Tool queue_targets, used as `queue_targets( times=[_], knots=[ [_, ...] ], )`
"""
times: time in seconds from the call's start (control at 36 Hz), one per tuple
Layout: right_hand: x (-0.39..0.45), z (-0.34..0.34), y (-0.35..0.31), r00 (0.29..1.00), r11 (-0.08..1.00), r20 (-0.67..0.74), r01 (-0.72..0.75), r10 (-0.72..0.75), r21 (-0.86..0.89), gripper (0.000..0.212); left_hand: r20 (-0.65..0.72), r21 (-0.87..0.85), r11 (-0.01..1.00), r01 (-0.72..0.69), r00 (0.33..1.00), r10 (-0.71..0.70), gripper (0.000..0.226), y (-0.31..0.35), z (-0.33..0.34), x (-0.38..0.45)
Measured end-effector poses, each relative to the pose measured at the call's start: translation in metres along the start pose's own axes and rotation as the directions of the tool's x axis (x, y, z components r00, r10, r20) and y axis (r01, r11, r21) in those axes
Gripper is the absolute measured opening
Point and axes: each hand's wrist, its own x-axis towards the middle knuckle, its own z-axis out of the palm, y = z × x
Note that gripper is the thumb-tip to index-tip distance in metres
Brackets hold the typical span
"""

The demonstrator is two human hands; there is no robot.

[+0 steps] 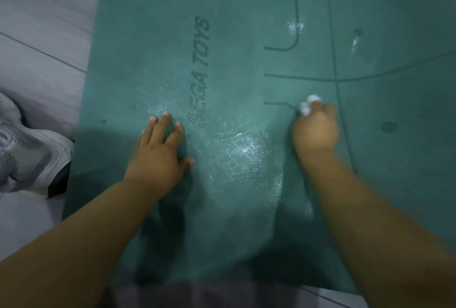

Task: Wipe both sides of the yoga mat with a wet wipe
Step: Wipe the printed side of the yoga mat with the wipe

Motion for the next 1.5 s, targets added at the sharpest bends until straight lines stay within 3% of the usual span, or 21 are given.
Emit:
queue_targets(
  times=[0.08, 0.17, 0.22, 0.31, 0.36, 0.42, 0.5, 0.58, 0.67, 0.75, 0.78, 0.83, 0.89, 0.94, 1.0, 1.11, 1.19, 1.28, 1.33, 1.42, 1.5],
  knots=[
    [-0.072, 0.017, -0.040, 0.916, 0.916, 0.084, 0.380, -0.392, 0.131, 0.037, -0.004, 0.014, 1.000, -0.007, 1.000, 0.007, 0.078, 0.001, 0.000, 0.000],
    [-0.116, 0.017, -0.047, 0.575, 0.610, 0.205, 0.766, -0.792, 0.204, 0.034, -0.009, 0.043, 0.999, -0.010, 1.000, 0.010, 0.079, 0.000, 0.000, -0.001],
    [-0.110, 0.004, -0.039, 0.456, 0.539, 0.353, 0.820, -0.817, 0.190, 0.042, -0.003, 0.059, 0.998, -0.012, 1.000, 0.012, 0.080, 0.000, 0.000, -0.001],
    [-0.063, -0.012, 0.004, 0.651, 0.724, 0.400, 0.688, -0.645, 0.049, 0.043, 0.010, 0.082, 0.997, -0.010, 1.000, 0.009, 0.080, 0.000, 0.001, -0.001],
    [-0.028, -0.030, 0.040, 0.887, 0.919, 0.296, 0.389, -0.355, -0.066, 0.041, 0.016, 0.107, 0.994, -0.006, 1.000, 0.004, 0.079, 0.000, 0.002, -0.001],
    [-0.017, -0.038, 0.063, 0.985, 0.984, 0.149, 0.112, -0.091, -0.141, 0.040, 0.019, 0.133, 0.991, 0.002, 1.000, -0.004, 0.079, 0.001, 0.003, 0.000],
    [-0.048, -0.022, 0.051, 0.989, 0.994, 0.139, -0.027, 0.042, -0.106, 0.042, 0.018, 0.143, 0.990, 0.009, 1.000, -0.012, 0.078, 0.003, 0.005, -0.001],
    [-0.109, -0.005, 0.007, 0.955, 0.978, 0.235, 0.201, -0.183, -0.055, 0.047, 0.026, 0.156, 0.988, 0.017, 0.999, -0.021, 0.076, 0.006, 0.006, -0.001],
    [-0.166, 0.001, -0.018, 0.750, 0.809, 0.327, 0.580, -0.575, 0.092, 0.042, 0.026, 0.166, 0.986, 0.016, 0.999, -0.021, 0.070, 0.007, 0.010, -0.007],
    [-0.172, 0.003, 0.006, 0.539, 0.580, 0.273, 0.809, -0.797, 0.098, 0.036, 0.033, 0.199, 0.980, -0.009, 0.999, 0.003, 0.064, 0.010, 0.017, -0.023],
    [-0.162, 0.000, 0.017, 0.559, 0.594, 0.251, 0.800, -0.790, 0.087, 0.036, 0.048, 0.204, 0.979, -0.017, 0.999, 0.007, 0.064, 0.011, 0.019, -0.030],
    [-0.135, -0.013, 0.041, 0.722, 0.747, 0.244, 0.664, -0.648, 0.019, 0.037, 0.079, 0.204, 0.978, -0.034, 0.997, 0.018, 0.066, 0.014, 0.026, -0.045],
    [-0.106, -0.030, 0.069, 0.894, 0.895, 0.243, 0.419, -0.377, -0.155, 0.037, 0.105, 0.227, 0.972, -0.059, 0.994, 0.035, 0.069, 0.017, 0.032, -0.060],
    [-0.091, -0.044, 0.096, 0.964, 0.949, 0.237, 0.180, -0.118, -0.259, 0.042, 0.134, 0.265, 0.960, -0.085, 0.990, 0.051, 0.072, 0.019, 0.038, -0.071],
    [-0.091, -0.047, 0.106, 0.982, 0.965, 0.185, 0.016, 0.034, -0.264, 0.042, 0.161, 0.279, 0.955, -0.103, 0.985, 0.060, 0.076, 0.022, 0.042, -0.079],
    [-0.143, -0.024, 0.072, 0.955, 0.992, 0.285, -0.050, 0.082, -0.120, 0.053, 0.171, 0.296, 0.949, -0.106, 0.984, 0.056, 0.078, 0.024, 0.050, -0.085],
    [-0.203, -0.016, 0.032, 0.895, 0.982, 0.419, 0.186, -0.151, -0.043, 0.056, 0.168, 0.310, 0.944, -0.110, 0.984, 0.060, 0.077, 0.025, 0.053, -0.086],
    [-0.245, -0.015, 0.016, 0.689, 0.823, 0.465, 0.537, -0.555, 0.187, 0.045, 0.170, 0.290, 0.949, -0.126, 0.982, 0.078, 0.078, 0.023, 0.052, -0.085],
    [-0.247, -0.010, 0.032, 0.603, 0.730, 0.432, 0.640, -0.671, 0.240, 0.045, 0.164, 0.289, 0.948, -0.137, 0.982, 0.092, 0.079, 0.021, 0.052, -0.085],
    [-0.217, -0.018, 0.062, 0.753, 0.839, 0.378, 0.519, -0.539, 0.162, 0.045, 0.165, 0.286, 0.947, -0.144, 0.981, 0.099, 0.079, 0.019, 0.053, -0.085],
    [-0.170, -0.035, 0.104, 0.945, 0.987, 0.299, 0.154, -0.134, -0.044, 0.041, 0.162, 0.265, 0.953, -0.145, 0.981, 0.104, 0.079, 0.018, 0.055, -0.085]
  ],
)
